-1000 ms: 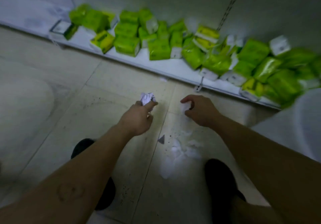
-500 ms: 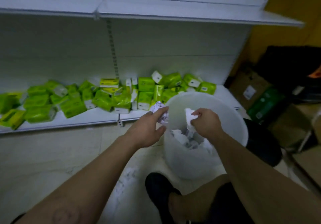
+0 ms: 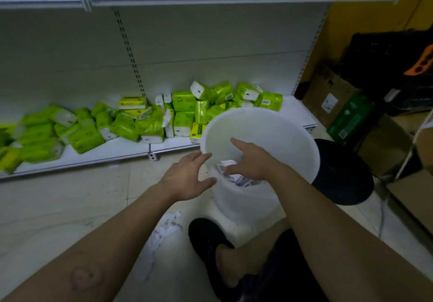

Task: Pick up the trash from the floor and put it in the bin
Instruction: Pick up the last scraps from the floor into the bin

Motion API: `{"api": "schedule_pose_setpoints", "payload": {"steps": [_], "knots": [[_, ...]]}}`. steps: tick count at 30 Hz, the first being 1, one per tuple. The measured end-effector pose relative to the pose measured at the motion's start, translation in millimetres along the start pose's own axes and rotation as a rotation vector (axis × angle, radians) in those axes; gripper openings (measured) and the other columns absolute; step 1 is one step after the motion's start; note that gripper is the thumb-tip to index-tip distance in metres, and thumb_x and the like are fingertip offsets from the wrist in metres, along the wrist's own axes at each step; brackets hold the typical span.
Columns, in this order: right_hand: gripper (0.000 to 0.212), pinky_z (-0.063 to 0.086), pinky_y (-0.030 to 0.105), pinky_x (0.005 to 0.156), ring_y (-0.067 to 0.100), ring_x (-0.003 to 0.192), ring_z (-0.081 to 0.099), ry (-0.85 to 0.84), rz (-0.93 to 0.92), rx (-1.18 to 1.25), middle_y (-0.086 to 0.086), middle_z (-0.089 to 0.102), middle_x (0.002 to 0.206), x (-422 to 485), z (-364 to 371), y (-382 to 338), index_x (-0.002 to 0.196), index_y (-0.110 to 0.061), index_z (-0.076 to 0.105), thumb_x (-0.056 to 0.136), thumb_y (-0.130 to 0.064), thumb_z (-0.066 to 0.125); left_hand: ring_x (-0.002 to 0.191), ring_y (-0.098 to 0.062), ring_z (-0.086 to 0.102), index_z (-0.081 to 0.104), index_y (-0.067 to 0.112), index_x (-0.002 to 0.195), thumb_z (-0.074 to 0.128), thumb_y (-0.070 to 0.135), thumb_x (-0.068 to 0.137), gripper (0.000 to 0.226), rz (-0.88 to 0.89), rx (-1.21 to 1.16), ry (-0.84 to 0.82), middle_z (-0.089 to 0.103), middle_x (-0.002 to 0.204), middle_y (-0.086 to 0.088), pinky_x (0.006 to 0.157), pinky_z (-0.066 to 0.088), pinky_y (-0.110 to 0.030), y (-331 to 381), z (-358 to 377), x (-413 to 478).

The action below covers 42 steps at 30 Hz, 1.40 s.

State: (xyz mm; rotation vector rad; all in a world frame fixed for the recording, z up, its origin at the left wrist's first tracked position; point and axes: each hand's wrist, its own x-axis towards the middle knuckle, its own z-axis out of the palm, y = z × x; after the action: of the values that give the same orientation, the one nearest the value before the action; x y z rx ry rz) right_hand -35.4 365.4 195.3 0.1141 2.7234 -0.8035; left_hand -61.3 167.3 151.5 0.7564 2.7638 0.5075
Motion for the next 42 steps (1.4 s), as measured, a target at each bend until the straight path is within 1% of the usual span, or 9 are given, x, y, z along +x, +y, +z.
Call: {"api": "schedule_pose_setpoints", "payload": {"steps": [9,13,19,24,28,31,34,37,42], "knots": [[0.095,0.028,0.041,0.115,0.025,0.145,0.021,-0.155,-0.218,-0.270,0.007,0.017,0.159,10.8,59.8,-74.0,0.151,-0.026,0.016,0.076,-0.051,0.069,0.145,-0.020,0.021,0.025,0.028,0.149,0.048,0.069,0.082,0.082,-0.300,0.064,-0.006,0.027,0.157,-0.002,0.115,0.028,-0.040,-92.5,-5.0,-84.2],[0.096,0.027,0.045,0.115,0.029,0.145,0.020,-0.299,-0.193,-0.375,0.011,0.013,0.159,27.9,99.9,-96.4,0.151,-0.027,0.014,0.076,-0.052,0.068,0.145,-0.021,0.023,0.030,0.027,0.147,0.047,0.069,0.082,0.079,-0.419,0.050,-0.005,0.034,0.154,-0.002,0.113,0.030,-0.044,-136.3,2.5,-120.6],[0.092,0.023,0.038,0.115,0.026,0.145,0.021,-0.461,-0.119,-0.339,0.006,0.018,0.159,44.6,169.9,-113.7,0.151,-0.021,0.018,0.079,-0.046,0.069,0.137,-0.028,0.037,0.026,0.025,0.148,0.059,0.061,0.081,0.083,-0.601,-0.173,-0.072,0.039,0.151,-0.008,0.110,0.036,-0.047,-190.0,34.2,-158.5],[0.084,0.024,0.037,0.114,0.027,0.144,0.024,-0.556,-0.061,-0.342,0.007,0.022,0.158,57.1,237.0,-108.5,0.149,-0.018,0.023,0.083,-0.045,0.065,0.130,-0.029,0.046,0.029,0.021,0.146,0.060,0.051,0.084,0.076,-0.710,-0.236,-0.125,0.048,0.144,-0.009,0.104,0.042,-0.044,-233.0,77.6,-168.5],[0.061,0.043,0.033,0.093,0.029,0.120,0.052,-0.561,-0.062,-0.331,0.013,0.051,0.137,71.4,294.4,-101.0,0.133,-0.010,0.049,0.081,-0.039,0.066,0.127,-0.028,0.050,0.030,0.021,0.145,0.060,0.046,0.085,0.071,-0.775,-0.286,-0.170,0.052,0.140,-0.009,0.101,0.045,-0.040,-265.2,117.9,-164.3],[0.058,0.048,0.037,0.092,0.027,0.113,0.054,-0.588,-0.076,-0.353,0.010,0.052,0.130,89.2,337.3,-93.9,0.130,-0.017,0.047,0.080,-0.039,0.064,0.125,-0.026,0.051,0.034,0.023,0.144,0.060,0.043,0.086,0.067,-0.807,-0.293,-0.175,0.052,0.139,-0.008,0.100,0.046,-0.041,-290.2,150.0,-153.3],[0.041,0.053,0.041,0.086,0.026,0.101,0.058,-0.572,-0.089,-0.347,0.010,0.058,0.118,110.1,374.8,-85.3,0.122,-0.020,0.050,0.084,-0.034,0.054,0.117,-0.025,0.056,0.041,0.024,0.138,0.062,0.041,0.085,0.060,-0.835,-0.302,-0.151,0.057,0.132,-0.006,0.093,0.051,-0.040,-310.6,184.6,-134.9],[0.049,0.049,0.032,0.079,0.026,0.103,0.058,-0.416,-0.088,-0.322,0.009,0.054,0.120,131.6,401.0,-81.0,0.133,-0.023,0.043,0.087,-0.037,0.055,0.108,-0.026,0.060,0.048,0.021,0.131,0.062,0.041,0.084,0.054,-0.900,-0.331,-0.056,0.061,0.123,-0.007,0.085,0.052,-0.039,-324.7,214.9,-112.7],[0.057,0.049,0.037,0.085,0.030,0.111,0.059,-0.251,-0.018,-0.369,0.011,0.054,0.132,168.9,430.8,-83.1,0.135,-0.014,0.042,0.087,-0.040,0.058,0.096,-0.026,0.060,0.051,0.015,0.120,0.065,0.049,0.079,0.056,-0.969,-0.290,0.017,0.059,0.110,-0.009,0.072,0.051,-0.037,-348.0,250.0,-83.4]]}}
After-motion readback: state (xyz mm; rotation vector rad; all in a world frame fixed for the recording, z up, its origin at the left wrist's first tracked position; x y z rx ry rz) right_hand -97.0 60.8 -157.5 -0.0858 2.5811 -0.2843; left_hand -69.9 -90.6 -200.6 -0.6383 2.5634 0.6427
